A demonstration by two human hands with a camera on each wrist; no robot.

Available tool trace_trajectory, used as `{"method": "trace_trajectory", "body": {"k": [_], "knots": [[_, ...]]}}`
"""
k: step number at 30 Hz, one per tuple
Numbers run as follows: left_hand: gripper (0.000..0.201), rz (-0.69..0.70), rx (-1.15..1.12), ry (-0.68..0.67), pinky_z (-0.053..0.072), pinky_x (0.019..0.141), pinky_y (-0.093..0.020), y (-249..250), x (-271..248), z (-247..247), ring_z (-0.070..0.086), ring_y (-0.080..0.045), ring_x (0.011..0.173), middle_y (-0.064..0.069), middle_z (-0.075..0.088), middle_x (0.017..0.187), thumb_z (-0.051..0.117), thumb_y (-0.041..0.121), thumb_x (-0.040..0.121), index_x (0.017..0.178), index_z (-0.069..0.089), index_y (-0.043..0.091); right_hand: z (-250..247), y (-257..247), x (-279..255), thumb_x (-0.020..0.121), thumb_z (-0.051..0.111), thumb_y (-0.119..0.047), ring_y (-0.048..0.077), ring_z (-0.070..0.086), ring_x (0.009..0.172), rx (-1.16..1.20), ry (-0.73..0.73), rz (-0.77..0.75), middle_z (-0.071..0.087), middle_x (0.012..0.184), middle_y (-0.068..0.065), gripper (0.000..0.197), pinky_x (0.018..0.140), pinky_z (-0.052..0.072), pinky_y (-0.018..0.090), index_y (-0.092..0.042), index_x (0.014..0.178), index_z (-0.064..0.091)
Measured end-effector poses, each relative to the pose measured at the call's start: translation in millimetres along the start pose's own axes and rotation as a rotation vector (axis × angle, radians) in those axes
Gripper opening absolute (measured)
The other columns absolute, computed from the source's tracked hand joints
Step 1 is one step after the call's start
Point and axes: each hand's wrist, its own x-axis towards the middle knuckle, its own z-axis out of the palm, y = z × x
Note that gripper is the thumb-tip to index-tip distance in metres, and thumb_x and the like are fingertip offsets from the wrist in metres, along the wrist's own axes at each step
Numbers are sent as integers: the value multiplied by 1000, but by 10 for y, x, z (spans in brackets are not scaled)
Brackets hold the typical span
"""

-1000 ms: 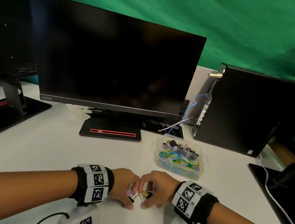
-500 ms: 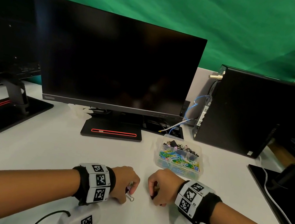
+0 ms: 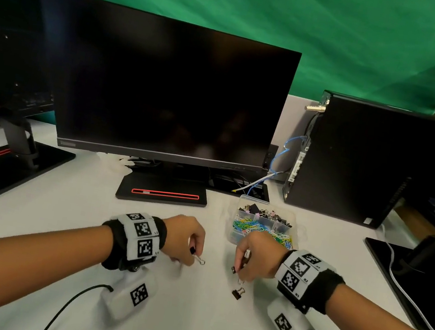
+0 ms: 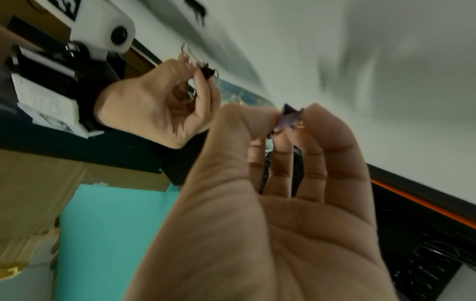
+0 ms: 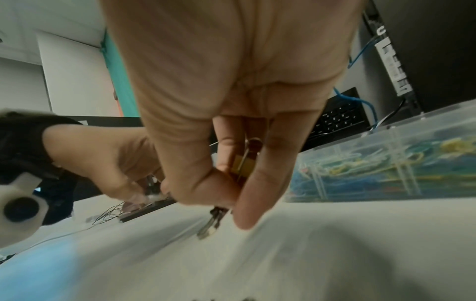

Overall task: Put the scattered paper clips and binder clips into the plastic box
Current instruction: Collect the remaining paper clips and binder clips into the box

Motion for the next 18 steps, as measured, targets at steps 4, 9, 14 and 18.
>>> {"method": "trace_trajectory", "body": {"k": [4,9,14,18], "knots": [[14,21,-57,78,49,49,-13,86,119,-245,57,-4,53,-4,63,99,67,6,78,90,65,14,-208,77,-13,71,70,-8,11,66,68,22,81,27,65,64,-9,18,60,50,15,-24,63,69],[17,42,-150,192,54,54,-14,265,452,-458,59,-5,58,0,58,89,67,5,81,97,65,9,-637,265,39,71,73,-6,9,66,61,158,290,137,65,59,-9,16,54,51,12,-19,64,69],[17,56,-208,248,56,57,-18,417,899,-537,59,-7,59,-4,60,86,67,5,81,98,65,7,-901,596,295,73,71,-1,19,70,62,329,415,249,71,69,7,19,63,59,24,-15,61,67],[19,42,-243,265,55,57,-19,509,1263,-543,58,-8,55,1,55,71,67,4,80,99,66,6,-945,798,517,74,70,1,15,66,55,397,459,310,67,65,4,18,59,59,23,-12,63,66]]}}
